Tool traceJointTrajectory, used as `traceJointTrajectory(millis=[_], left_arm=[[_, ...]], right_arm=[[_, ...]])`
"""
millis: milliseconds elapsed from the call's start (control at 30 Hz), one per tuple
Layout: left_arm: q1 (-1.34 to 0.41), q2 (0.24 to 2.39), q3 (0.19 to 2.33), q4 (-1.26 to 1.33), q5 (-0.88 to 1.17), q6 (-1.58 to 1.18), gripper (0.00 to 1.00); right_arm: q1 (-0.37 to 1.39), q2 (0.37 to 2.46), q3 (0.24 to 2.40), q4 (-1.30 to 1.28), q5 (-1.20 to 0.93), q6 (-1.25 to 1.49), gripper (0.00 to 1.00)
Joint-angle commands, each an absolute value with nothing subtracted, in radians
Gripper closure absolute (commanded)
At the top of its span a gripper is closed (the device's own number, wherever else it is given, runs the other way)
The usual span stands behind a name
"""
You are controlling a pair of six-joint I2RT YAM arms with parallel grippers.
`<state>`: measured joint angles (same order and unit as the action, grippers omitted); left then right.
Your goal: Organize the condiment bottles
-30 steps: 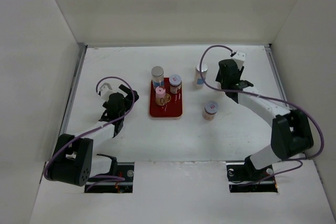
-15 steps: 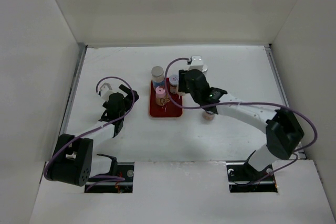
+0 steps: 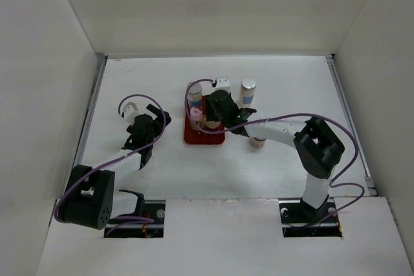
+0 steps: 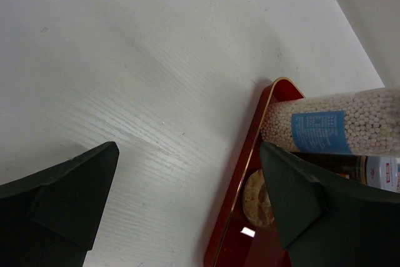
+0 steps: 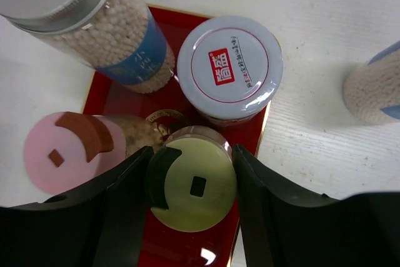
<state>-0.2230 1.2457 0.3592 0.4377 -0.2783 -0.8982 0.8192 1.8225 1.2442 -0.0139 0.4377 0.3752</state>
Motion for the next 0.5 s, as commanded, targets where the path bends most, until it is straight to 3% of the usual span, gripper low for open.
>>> traceJointTrajectory(millis=[0, 367, 467], left_arm=[[-0.219, 1.224, 0.356, 0.486, -0.275, -0.904, 0.00], [-0.217, 1.227, 0.357, 0.486, -0.275, -0.904, 0.00], [-0.217, 1.227, 0.357, 0.486, -0.275, -0.904, 0.00]], right_arm=[[0.802, 1.847, 1.284, 0.087, 0.463, 0.385, 0.59], [0.824, 1.925, 1.289, 0.259, 0.597, 0.264, 0.58], [0.826, 1.937, 1.283, 0.249, 0.597, 0.273, 0.52]])
